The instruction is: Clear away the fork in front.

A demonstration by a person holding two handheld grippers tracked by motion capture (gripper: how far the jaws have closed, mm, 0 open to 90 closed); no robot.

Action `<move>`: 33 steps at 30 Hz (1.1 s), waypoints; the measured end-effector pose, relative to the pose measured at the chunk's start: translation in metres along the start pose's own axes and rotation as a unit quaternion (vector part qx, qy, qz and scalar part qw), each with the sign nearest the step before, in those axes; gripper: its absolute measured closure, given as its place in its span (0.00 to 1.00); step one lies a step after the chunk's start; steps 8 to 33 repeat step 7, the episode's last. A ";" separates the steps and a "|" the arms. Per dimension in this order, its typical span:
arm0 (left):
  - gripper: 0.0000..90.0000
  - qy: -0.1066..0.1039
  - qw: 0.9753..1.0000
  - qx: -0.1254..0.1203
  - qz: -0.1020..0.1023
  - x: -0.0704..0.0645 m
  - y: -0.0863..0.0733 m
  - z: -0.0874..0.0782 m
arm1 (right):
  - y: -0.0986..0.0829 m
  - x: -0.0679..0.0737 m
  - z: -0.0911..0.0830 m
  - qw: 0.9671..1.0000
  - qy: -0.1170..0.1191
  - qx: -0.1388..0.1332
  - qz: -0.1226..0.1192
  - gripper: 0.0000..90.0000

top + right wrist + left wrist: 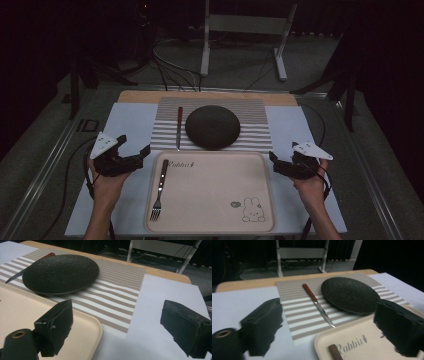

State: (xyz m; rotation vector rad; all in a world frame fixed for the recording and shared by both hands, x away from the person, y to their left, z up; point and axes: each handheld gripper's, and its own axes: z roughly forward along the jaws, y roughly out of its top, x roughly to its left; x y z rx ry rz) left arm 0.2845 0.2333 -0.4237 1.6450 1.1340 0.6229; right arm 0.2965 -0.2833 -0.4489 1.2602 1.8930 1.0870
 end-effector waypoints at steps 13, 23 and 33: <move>0.00 0.016 0.999 -0.045 0.000 0.006 0.002 -0.011 | -0.009 0.001 -0.011 1.000 0.002 -0.023 -0.002 0.12; 0.00 0.016 0.999 -0.045 0.000 0.006 0.002 -0.011 | -0.009 0.001 -0.011 1.000 0.002 -0.023 -0.002 0.12; 0.00 0.016 0.999 -0.045 0.000 0.006 0.002 -0.011 | -0.009 0.001 -0.011 1.000 0.002 -0.023 -0.002 0.12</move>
